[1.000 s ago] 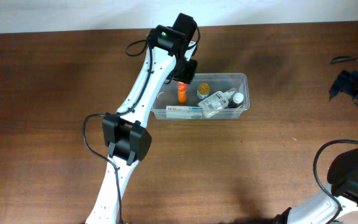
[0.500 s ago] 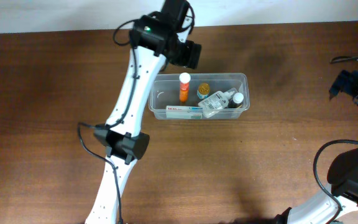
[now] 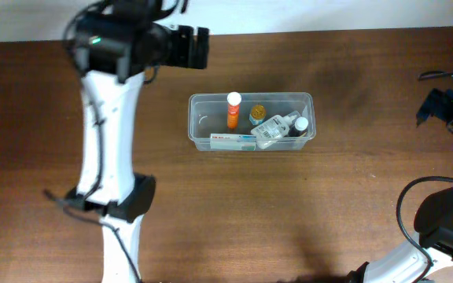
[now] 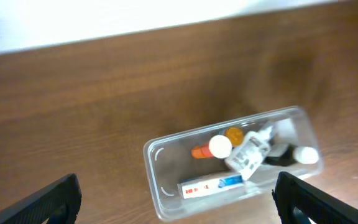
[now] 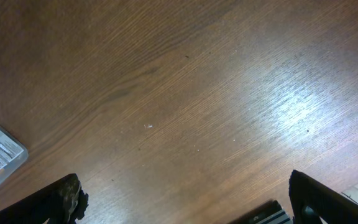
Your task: Pack container
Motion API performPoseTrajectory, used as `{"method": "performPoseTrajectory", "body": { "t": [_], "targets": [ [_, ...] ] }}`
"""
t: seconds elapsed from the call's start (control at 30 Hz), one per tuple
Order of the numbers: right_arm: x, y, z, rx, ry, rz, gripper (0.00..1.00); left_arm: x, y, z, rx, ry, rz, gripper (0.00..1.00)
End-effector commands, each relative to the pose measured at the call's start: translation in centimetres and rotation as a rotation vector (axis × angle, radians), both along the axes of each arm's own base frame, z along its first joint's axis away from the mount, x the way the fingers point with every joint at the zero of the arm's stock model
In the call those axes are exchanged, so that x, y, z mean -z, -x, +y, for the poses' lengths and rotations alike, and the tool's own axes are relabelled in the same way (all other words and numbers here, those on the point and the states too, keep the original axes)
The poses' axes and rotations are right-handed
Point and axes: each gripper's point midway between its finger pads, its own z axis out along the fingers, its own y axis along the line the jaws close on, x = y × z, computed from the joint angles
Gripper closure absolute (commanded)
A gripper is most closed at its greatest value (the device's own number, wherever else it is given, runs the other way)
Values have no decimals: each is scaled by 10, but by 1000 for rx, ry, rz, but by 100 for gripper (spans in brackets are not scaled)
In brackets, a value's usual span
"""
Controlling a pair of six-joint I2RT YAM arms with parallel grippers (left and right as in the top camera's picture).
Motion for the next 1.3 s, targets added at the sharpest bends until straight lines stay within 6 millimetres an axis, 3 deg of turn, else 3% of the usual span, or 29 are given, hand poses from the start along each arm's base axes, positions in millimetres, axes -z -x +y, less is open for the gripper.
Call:
{"method": "performPoseTrajectory", "body": {
  "t": [0.0, 0.17, 0.4, 0.6, 0.7, 0.97, 1.13, 1.27],
  "targets": [
    [-6, 1, 0, 13, 9, -16, 2, -40, 36, 8, 38, -2, -68, 1],
    [-6, 1, 0, 13, 9, -16, 2, -43, 96, 28, 35, -30, 13, 1],
    [-6, 1, 0, 13, 9, -16, 2, 1, 177, 49, 45, -56, 195, 1],
    [-6, 1, 0, 13, 9, -16, 2, 36, 222, 61, 9, -55, 313, 1],
    [-6, 1, 0, 13, 9, -16, 2, 44, 230, 64, 6, -61, 332, 1],
    [-6, 1, 0, 13, 9, -16, 2, 44, 228, 64, 4, -62, 325, 1],
    [-6, 1, 0, 13, 9, -16, 2, 44, 214, 58, 11, -48, 275, 1],
    [-6, 1, 0, 13, 9, -16, 2, 60, 200, 57, 35, -93, 247, 1]
  ]
}}
